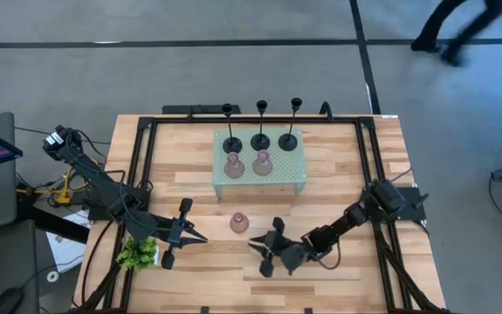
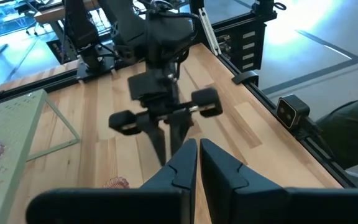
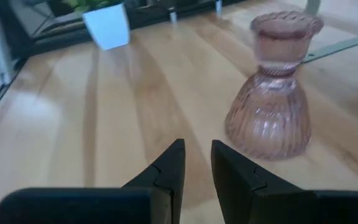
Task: Pick & Place candle stick holders
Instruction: Put the pink glass candle holder on the shelf
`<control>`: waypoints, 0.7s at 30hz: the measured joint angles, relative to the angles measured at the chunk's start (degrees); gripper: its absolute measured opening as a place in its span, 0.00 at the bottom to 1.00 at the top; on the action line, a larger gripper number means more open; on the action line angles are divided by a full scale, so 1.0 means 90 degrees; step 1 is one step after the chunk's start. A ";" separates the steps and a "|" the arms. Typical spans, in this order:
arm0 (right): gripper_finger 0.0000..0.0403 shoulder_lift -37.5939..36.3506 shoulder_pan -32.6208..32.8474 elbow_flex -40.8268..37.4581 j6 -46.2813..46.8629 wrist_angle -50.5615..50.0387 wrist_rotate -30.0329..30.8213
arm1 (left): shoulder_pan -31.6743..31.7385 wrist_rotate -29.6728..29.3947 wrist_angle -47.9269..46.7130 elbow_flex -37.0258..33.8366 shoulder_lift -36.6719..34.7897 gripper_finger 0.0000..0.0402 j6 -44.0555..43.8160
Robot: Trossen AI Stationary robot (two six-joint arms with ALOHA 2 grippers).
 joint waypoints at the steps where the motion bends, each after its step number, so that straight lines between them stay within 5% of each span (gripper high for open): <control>1: 0.17 0.0018 -0.0080 0.0021 0.0100 0.0011 -0.0039 | 0.0000 0.0001 0.0000 0.0000 0.0000 0.05 0.0000; 6: 0.17 0.0046 -0.0394 0.0044 0.0450 -0.0001 -0.0694 | 0.0000 0.0001 0.0000 0.0000 0.0000 0.05 0.0000; 12: 0.21 0.0044 -0.0469 0.0287 -0.0362 -0.0036 -0.0813 | 0.0000 0.0002 0.0000 0.0000 -0.0001 0.05 0.0000; 21: 0.49 0.0044 -0.0599 0.0367 -0.0970 -0.0159 -0.0828 | 0.0000 0.0002 0.0000 0.0000 -0.0002 0.05 0.0000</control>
